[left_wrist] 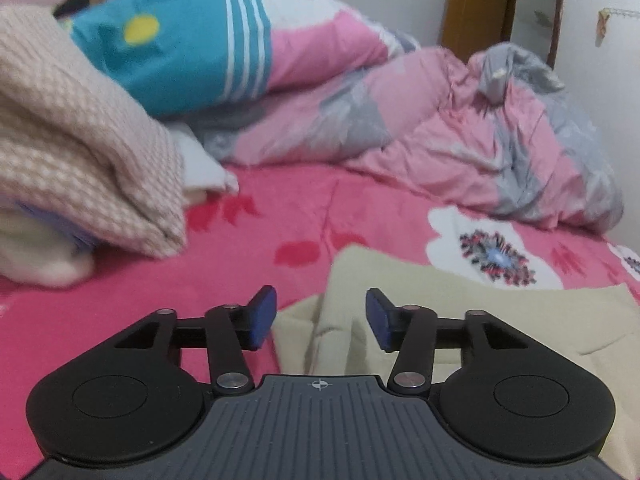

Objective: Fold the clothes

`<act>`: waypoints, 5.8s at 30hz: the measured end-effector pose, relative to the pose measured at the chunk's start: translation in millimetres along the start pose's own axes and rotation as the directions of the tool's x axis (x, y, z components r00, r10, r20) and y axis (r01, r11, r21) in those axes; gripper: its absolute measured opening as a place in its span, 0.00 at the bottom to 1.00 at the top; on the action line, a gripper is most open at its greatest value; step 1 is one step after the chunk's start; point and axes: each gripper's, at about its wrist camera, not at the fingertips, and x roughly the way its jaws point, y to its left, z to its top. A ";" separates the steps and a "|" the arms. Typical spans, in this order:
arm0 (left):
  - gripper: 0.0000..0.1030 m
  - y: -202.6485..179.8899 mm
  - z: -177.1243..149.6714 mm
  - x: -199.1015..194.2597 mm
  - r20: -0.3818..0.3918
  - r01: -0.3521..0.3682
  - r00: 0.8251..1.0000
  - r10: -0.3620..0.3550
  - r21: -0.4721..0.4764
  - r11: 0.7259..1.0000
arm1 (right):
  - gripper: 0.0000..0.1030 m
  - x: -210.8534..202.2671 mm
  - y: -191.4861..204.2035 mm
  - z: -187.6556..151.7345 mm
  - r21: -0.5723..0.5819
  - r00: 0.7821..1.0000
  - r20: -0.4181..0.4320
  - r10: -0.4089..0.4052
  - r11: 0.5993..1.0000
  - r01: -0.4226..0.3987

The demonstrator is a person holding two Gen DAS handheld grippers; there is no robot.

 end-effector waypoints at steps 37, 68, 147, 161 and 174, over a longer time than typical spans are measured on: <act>0.50 -13.6 -70.0 -36.1 -0.139 0.075 0.987 -0.080 -0.043 0.996 | 0.48 -99.7 -64.7 -100.7 0.733 0.926 -0.102 0.363 0.657 -0.177; 0.50 -0.5 -71.4 -37.9 -0.110 0.144 0.982 -0.153 -0.091 0.985 | 0.17 -139.3 -52.2 -61.4 0.487 0.980 0.170 0.106 0.856 -0.177; 0.46 0.3 -76.4 -131.0 0.202 0.039 0.979 0.002 -0.202 0.979 | 0.80 -52.3 106.0 -121.2 -0.224 0.996 -0.024 0.087 0.970 -0.090; 0.53 -35.5 -90.5 -50.1 -0.010 0.027 1.000 -0.028 -0.069 0.997 | 1.00 -66.5 148.2 -121.0 -0.369 0.994 0.107 -0.022 0.927 0.060; 0.58 -33.7 -96.2 -55.3 -0.002 0.019 1.000 -0.019 -0.079 0.997 | 1.00 -26.4 160.6 -132.6 -0.378 0.989 0.025 -0.145 0.915 0.143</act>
